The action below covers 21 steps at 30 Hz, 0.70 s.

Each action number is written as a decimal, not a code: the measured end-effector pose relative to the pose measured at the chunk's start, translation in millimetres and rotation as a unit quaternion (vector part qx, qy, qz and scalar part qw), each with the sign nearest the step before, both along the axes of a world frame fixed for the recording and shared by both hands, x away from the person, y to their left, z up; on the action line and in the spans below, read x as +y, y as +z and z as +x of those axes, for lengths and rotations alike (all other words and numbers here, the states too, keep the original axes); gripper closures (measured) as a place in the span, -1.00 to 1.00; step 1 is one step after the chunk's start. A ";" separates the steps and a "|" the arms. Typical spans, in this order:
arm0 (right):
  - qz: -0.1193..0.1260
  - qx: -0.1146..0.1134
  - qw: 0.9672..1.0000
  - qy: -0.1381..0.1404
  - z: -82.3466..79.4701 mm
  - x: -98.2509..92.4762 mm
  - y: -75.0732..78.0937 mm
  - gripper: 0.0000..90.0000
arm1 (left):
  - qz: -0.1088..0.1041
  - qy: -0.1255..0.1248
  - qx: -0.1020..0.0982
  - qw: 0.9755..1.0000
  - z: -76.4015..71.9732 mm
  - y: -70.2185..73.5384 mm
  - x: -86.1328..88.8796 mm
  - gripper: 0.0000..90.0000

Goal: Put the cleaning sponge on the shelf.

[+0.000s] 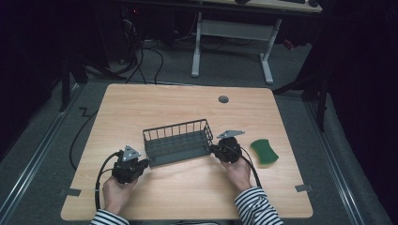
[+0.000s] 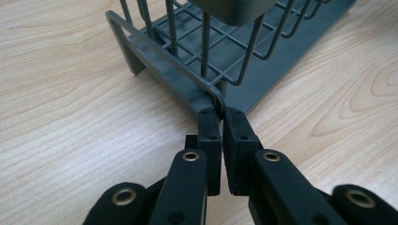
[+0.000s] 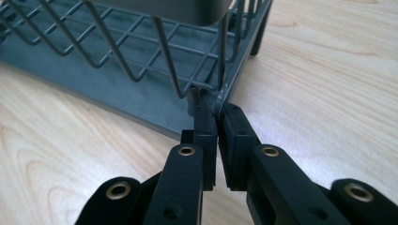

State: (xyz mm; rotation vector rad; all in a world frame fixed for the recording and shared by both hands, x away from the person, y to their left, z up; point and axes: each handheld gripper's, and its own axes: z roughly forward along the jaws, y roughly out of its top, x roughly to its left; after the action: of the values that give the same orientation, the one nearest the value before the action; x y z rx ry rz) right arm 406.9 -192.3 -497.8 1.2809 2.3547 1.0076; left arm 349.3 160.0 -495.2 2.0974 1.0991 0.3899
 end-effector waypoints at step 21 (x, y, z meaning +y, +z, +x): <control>0.004 -0.003 1.000 -0.022 53.9 23.9 -2.2 0.91 | -0.010 0.027 -0.010 1.000 2.4 -3.9 2.1 0.92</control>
State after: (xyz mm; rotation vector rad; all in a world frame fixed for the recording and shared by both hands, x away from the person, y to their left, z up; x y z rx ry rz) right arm 460.8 -168.4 -500.0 1.3248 2.3112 1.0079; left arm 351.7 162.2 -499.2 2.0466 1.1450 0.4237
